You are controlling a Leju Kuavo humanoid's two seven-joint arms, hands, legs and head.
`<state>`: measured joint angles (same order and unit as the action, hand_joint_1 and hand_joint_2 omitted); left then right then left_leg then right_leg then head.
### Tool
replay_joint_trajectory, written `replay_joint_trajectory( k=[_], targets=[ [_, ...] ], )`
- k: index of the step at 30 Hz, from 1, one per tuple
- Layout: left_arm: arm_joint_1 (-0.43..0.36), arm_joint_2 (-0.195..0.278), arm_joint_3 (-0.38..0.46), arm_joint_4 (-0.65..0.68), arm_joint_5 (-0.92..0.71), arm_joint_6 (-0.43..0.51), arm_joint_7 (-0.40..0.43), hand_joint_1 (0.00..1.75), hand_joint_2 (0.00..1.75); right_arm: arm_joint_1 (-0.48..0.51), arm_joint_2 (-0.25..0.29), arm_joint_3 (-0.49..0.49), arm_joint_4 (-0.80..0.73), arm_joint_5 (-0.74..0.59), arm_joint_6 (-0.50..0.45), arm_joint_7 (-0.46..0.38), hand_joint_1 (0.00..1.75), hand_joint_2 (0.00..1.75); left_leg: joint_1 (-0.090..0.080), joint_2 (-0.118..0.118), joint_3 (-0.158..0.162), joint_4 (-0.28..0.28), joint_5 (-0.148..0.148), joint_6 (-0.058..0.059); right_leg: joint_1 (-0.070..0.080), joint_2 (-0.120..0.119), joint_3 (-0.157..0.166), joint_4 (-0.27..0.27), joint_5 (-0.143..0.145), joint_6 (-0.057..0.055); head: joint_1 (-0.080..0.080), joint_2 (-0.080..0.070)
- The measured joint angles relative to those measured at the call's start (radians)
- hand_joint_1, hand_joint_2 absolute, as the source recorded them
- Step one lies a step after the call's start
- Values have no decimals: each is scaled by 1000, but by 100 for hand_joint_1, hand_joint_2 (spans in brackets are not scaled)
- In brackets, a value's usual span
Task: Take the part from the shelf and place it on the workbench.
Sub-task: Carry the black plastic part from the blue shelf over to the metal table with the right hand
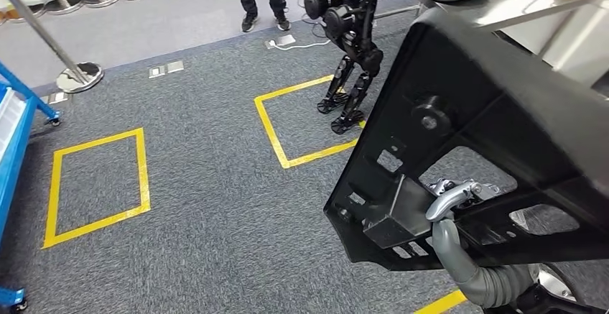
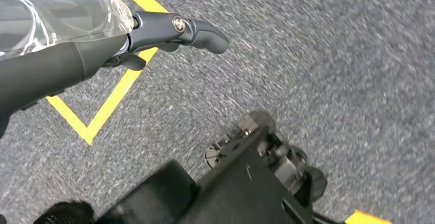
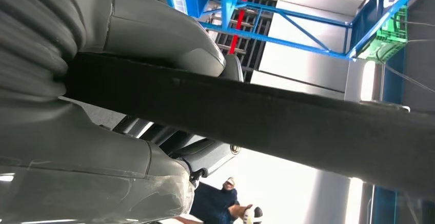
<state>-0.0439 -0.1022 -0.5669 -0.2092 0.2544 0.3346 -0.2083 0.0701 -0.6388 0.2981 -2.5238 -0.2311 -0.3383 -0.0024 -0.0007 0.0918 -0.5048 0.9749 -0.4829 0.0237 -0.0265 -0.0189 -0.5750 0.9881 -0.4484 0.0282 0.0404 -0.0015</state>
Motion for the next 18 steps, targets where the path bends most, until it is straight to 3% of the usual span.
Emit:
replay_joint_trajectory(
  k=[2, 4, 5, 6, 8, 10, 12, 13, 14, 15, 16, 18],
  targets=[
    [-4, 0, 0, 0, 0, 0, 0, 0, 175, -2, 0, 0, 0, 0, 0, 0, 175, 175, 5, -52, -46, 105, -61, -7, 1, 18, -3, -1, 4, -9, 0, 0],
    [-6, -1, 0, 0, 1, 0, -2, 0, 175, -2, 0, 0, 0, 2, 0, 0, 175, 175, 5, -78, -114, 248, -121, -6, 5, 40, -6, 0, 7, -15, 0, 0],
    [-6, -1, 0, 0, 2, 0, -3, 0, 175, -2, 0, 0, 0, 3, 0, 0, 175, 175, 4, -82, -134, 288, -128, -2, 7, 53, -7, 0, 8, -17, 0, 0],
    [-6, -1, 0, 0, 3, 0, -5, 0, 175, -2, 0, 1, 0, 6, 0, 0, 175, 175, 1, -85, -137, 287, -115, 4, 9, 68, -7, 0, 9, -18, 0, 0],
    [-7, -1, 0, 0, 4, 0, -7, 0, 175, -1, 0, 1, -1, 11, 0, 1, 175, 175, -7, -107, -87, 172, -44, 21, 10, 97, -6, -1, 11, -19, 0, 0],
    [-8, 0, 0, 0, 4, 0, -7, 0, 175, -1, 0, 1, -1, 16, 0, 2, 175, 175, -16, -156, -27, 32, 15, 37, 9, 125, -8, 0, 15, -16, 0, 0],
    [-7, 1, 0, 0, 5, 0, -7, 0, 175, 1, 0, 2, -1, 19, 0, 3, 175, 175, -22, -174, -8, -17, 27, 42, 5, 147, -14, -1, 20, -8, 0, 0],
    [-8, 1, 0, 0, 5, 0, -7, 0, 175, 3, 0, 2, -2, 19, 0, 3, 175, 175, -23, -163, -7, -23, 30, 42, 2, 158, -17, -4, 24, -2, 0, 0],
    [-8, 1, 0, 0, 5, 0, -7, 0, 175, 4, 0, 2, -3, 19, 0, 3, 175, 175, -22, -151, -5, -30, 36, 43, 1, 156, -20, -3, 24, 3, 0, 0],
    [-7, 0, 0, 0, 4, 0, -7, 0, 175, 4, 0, 2, -4, 19, 0, 3, 175, 175, -20, -140, -1, -40, 42, 46, 2, 138, -26, 7, 16, 7, 1, 0],
    [-6, -1, 0, 0, 5, 0, -7, 0, 175, 3, -1, 1, -6, 19, 0, 3, 175, 175, -17, -127, 2, -50, 49, 48, 5, 111, -40, 35, -4, 9, 2, 0],
    [-2, -2, 0, 0, 5, 0, -7, 0, 175, 2, -1, 2, -7, 19, 0, 3, 175, 175, -15, -102, 3, -58, 54, 51, 9, 53, -90, 148, -72, 13, 4, 0]
  ],
)
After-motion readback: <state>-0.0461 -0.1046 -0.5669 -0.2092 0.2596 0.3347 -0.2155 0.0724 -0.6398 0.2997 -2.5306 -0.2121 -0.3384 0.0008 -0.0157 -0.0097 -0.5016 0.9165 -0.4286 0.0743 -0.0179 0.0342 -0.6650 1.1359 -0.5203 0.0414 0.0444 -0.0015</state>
